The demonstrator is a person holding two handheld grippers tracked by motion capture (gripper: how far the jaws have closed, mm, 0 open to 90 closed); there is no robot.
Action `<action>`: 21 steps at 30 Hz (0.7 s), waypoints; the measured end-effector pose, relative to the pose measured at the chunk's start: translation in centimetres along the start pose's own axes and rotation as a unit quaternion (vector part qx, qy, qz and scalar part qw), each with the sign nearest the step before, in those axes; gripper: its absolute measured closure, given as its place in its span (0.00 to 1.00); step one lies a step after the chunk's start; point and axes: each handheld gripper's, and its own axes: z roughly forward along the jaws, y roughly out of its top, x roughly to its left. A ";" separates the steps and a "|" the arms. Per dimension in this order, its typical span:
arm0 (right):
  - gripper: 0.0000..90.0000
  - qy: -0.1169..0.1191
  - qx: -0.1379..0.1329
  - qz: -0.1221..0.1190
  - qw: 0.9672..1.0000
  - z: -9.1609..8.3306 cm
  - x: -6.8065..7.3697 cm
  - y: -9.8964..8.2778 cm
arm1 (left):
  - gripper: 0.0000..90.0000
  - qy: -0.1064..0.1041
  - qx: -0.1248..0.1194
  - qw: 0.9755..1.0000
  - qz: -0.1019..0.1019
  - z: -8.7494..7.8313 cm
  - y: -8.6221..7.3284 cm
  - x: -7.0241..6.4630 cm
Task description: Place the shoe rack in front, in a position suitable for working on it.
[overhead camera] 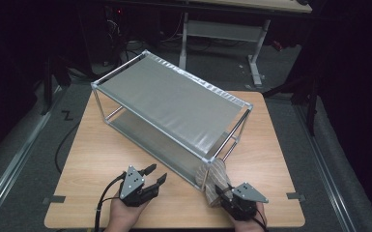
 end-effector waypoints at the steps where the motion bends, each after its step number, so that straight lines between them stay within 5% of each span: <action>1: 0.75 -0.004 0.000 0.006 1.000 -0.1 -0.3 -0.1 | 0.55 -0.004 0.000 1.000 0.004 0.1 0.1 -0.2; 7: 0.75 -0.010 0.014 0.021 1.000 -0.1 -1.4 -0.5 | 0.55 -0.029 -0.001 0.999 0.016 0.6 0.8 -1.7; 14: 0.75 0.021 0.015 -0.002 1.000 0.3 0.3 -0.4 | 0.55 -0.062 -0.005 0.998 0.020 2.1 1.7 -3.8; 17: 0.75 0.014 0.013 -0.006 1.000 0.2 0.3 -0.3 | 0.55 -0.076 -0.007 0.997 0.028 3.2 2.2 -4.8; 21: 0.75 -0.011 0.003 0.019 1.000 -0.4 -1.2 -0.4 | 0.56 -0.090 -0.011 0.995 0.033 4.6 2.8 -5.9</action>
